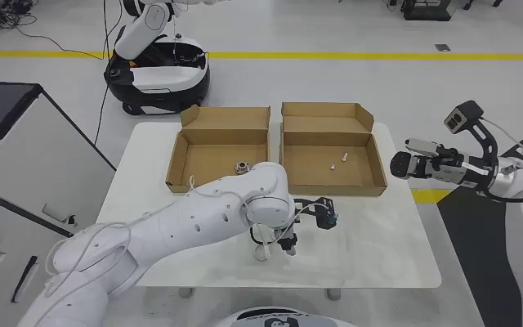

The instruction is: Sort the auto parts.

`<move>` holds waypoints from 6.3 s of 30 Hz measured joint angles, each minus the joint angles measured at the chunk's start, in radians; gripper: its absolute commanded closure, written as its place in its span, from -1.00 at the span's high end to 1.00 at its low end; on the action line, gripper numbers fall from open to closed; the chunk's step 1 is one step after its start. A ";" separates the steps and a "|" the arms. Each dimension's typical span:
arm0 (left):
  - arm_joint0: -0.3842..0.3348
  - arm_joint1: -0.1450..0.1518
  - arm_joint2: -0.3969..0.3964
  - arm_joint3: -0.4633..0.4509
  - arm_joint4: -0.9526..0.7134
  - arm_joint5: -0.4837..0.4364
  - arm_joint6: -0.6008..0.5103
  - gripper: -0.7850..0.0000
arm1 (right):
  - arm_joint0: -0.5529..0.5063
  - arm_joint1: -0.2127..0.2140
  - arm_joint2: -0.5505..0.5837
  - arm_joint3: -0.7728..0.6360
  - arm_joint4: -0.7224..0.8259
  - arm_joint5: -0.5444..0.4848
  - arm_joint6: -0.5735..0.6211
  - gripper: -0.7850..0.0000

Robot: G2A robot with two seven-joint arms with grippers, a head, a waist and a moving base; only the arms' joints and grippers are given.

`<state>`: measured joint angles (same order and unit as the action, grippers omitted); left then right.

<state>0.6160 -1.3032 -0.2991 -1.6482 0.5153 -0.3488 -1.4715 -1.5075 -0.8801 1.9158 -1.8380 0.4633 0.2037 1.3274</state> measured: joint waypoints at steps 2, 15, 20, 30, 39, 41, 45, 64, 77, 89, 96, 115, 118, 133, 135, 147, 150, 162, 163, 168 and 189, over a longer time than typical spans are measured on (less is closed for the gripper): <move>-0.009 0.003 0.012 0.010 0.009 -0.011 0.011 0.36 | 0.000 0.000 0.000 0.000 0.000 0.000 0.000 1.00; -0.050 0.017 0.086 0.056 0.044 -0.068 0.068 0.08 | 0.000 0.000 0.000 0.000 0.000 0.000 0.000 1.00; -0.054 0.016 0.100 0.073 0.063 -0.089 0.089 -0.04 | 0.000 0.000 0.000 0.000 0.000 0.000 0.000 1.00; -0.035 0.001 0.107 0.117 0.109 -0.110 0.123 -0.13 | 0.000 0.000 0.000 0.000 0.000 0.000 0.000 1.00; -0.030 -0.008 0.111 0.148 0.122 -0.120 0.120 -0.15 | 0.000 0.000 0.000 0.000 0.000 0.000 0.000 1.00; -0.029 -0.009 0.113 0.151 0.119 -0.122 0.122 -0.15 | 0.000 0.000 0.000 0.000 0.000 0.000 0.000 1.00; -0.027 -0.011 0.116 0.157 0.101 -0.123 0.123 -0.11 | 0.000 0.000 0.000 0.000 0.000 0.000 0.000 1.00; -0.029 -0.011 0.124 0.161 0.082 -0.127 0.127 -0.15 | 0.000 0.000 0.000 0.000 0.000 0.000 0.000 1.00; -0.022 -0.013 0.129 0.179 0.089 -0.131 0.131 -0.81 | 0.000 0.000 0.000 0.000 0.000 0.000 0.000 1.00; -0.044 -0.008 0.108 0.133 0.078 -0.116 0.116 -1.00 | 0.000 0.000 0.000 0.000 0.000 0.000 0.000 1.00; -0.089 -0.002 0.044 0.013 0.018 -0.075 0.076 -1.00 | 0.000 0.000 0.000 0.000 0.000 0.000 0.000 1.00; -0.151 0.037 -0.169 -0.216 0.096 -0.054 0.087 -1.00 | 0.000 0.000 0.000 0.000 0.000 0.000 0.000 1.00; -0.123 0.061 -0.214 -0.235 0.122 -0.073 0.077 -1.00 | 0.000 0.000 0.000 0.000 0.000 0.000 0.000 1.00; 0.127 0.213 -0.571 -0.375 0.142 -0.228 0.231 -1.00 | 0.000 0.000 0.000 0.000 0.000 0.000 0.000 1.00; 0.171 0.229 -0.640 -0.376 0.122 -0.266 0.284 -1.00 | 0.000 0.000 0.000 0.000 0.000 0.000 0.000 1.00; 0.419 0.265 -0.914 -0.328 -0.103 -0.384 0.743 -1.00 | 0.000 0.000 0.000 0.000 0.000 0.000 0.000 1.00; 0.459 0.266 -0.933 -0.311 -0.140 -0.422 0.831 -1.00 | 0.000 0.000 0.000 0.000 0.000 0.000 0.000 1.00; 0.546 0.274 -1.021 -0.300 -0.293 -0.586 1.041 -1.00 | 0.000 0.000 0.000 0.000 0.000 0.000 0.000 1.00; 0.551 0.275 -1.028 -0.303 -0.309 -0.602 1.052 -1.00 | 0.000 0.000 0.000 0.000 0.000 0.000 0.000 1.00; 0.569 0.278 -1.050 -0.322 -0.406 -0.665 1.114 -1.00 | 0.000 0.000 0.000 0.000 0.000 0.000 0.000 1.00; 0.570 0.264 -1.067 -0.451 -0.715 -0.664 1.117 -1.00 | 0.000 0.000 0.000 0.000 0.000 0.000 0.000 1.00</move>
<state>1.1857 -1.0392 -1.3660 -2.0988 -0.1993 -1.0123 -0.3549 -1.5075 -0.8801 1.9158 -1.8380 0.4633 0.2037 1.3274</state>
